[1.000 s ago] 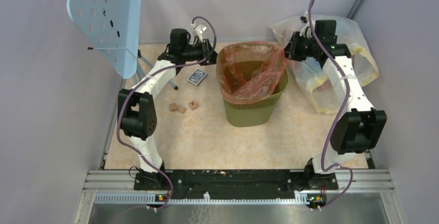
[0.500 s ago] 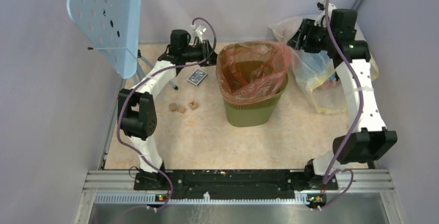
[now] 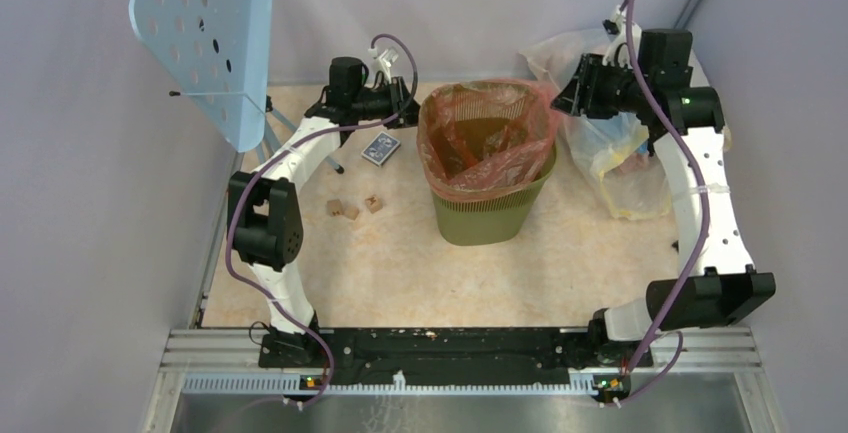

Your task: Put the trash bags into the trash bin

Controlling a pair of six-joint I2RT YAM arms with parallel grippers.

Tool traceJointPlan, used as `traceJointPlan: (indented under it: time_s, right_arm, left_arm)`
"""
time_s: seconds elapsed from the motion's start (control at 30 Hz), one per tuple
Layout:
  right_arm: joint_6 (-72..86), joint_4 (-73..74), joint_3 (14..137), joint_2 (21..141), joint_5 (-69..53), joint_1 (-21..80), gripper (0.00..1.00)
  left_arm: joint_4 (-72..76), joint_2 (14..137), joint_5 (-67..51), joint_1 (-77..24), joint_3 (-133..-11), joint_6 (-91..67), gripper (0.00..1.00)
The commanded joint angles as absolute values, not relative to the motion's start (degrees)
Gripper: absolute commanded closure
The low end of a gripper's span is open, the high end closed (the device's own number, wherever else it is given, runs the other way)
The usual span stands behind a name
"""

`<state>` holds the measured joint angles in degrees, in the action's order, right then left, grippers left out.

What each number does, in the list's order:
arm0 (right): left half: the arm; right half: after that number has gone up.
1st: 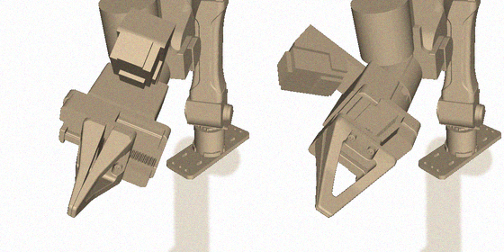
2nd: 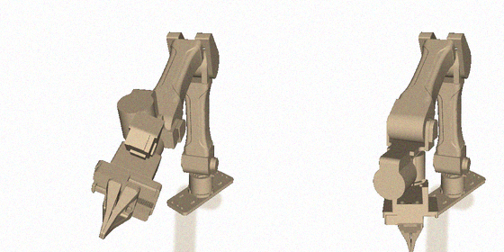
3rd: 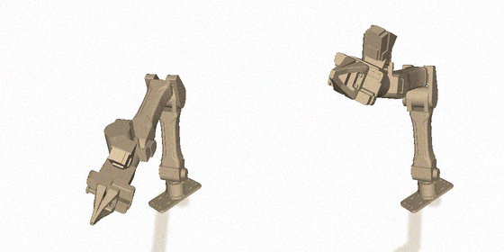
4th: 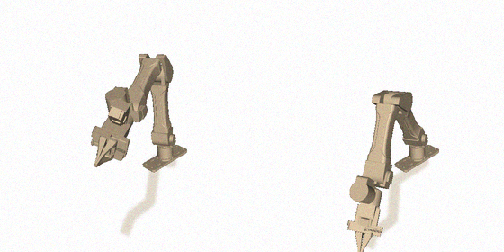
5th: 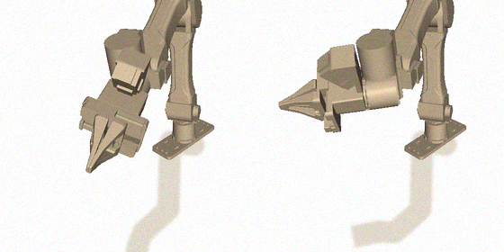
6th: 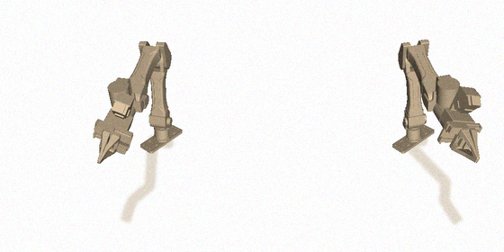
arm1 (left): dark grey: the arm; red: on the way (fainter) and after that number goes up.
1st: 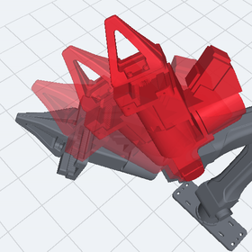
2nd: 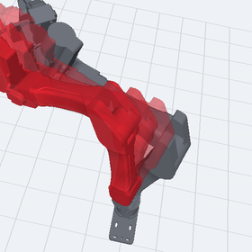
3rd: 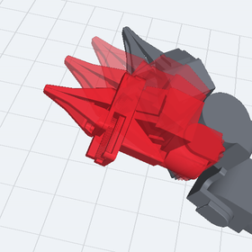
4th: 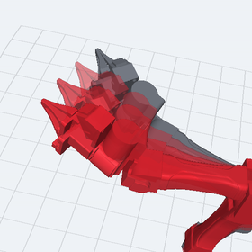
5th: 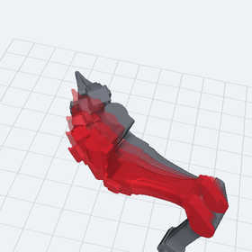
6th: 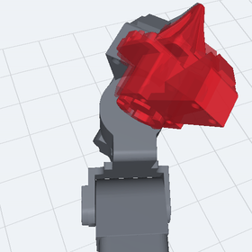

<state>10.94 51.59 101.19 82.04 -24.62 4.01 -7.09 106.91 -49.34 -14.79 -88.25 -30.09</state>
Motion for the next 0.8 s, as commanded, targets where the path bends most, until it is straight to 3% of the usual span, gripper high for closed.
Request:
traceJointPlan:
  time_s: [0.0,0.17,0.23,0.57,0.77]
  right_arm:
    - [9.3,52.4,98.2,80.9,-25.6,4.4,0.59]
    - [9.9,50.1,93.7,81.2,-24.6,4.3,0.92]
    - [10.5,49.1,92.2,81.0,-22.9,4.1,0.98]
    - [12.5,42.4,83.4,81.5,-24.8,2.8,1.0]
    - [13.0,40.8,80.8,81.0,-26.6,2.8,0.96]
  left_arm:
    - [-6.4,105.2,-49.5,-15.3,-90.1,-29.9,0.7]
    - [-6.4,105.3,-49.2,-15.2,-89.0,-29.7,0.7]
    - [-6.6,105.5,-49.1,-15.2,-88.7,-29.5,0.71]
    - [-6.7,106.7,-49.5,-15.3,-87.0,-29.2,0.76]
    - [-6.3,106.8,-50.3,-15.5,-86.5,-29.5,0.77]
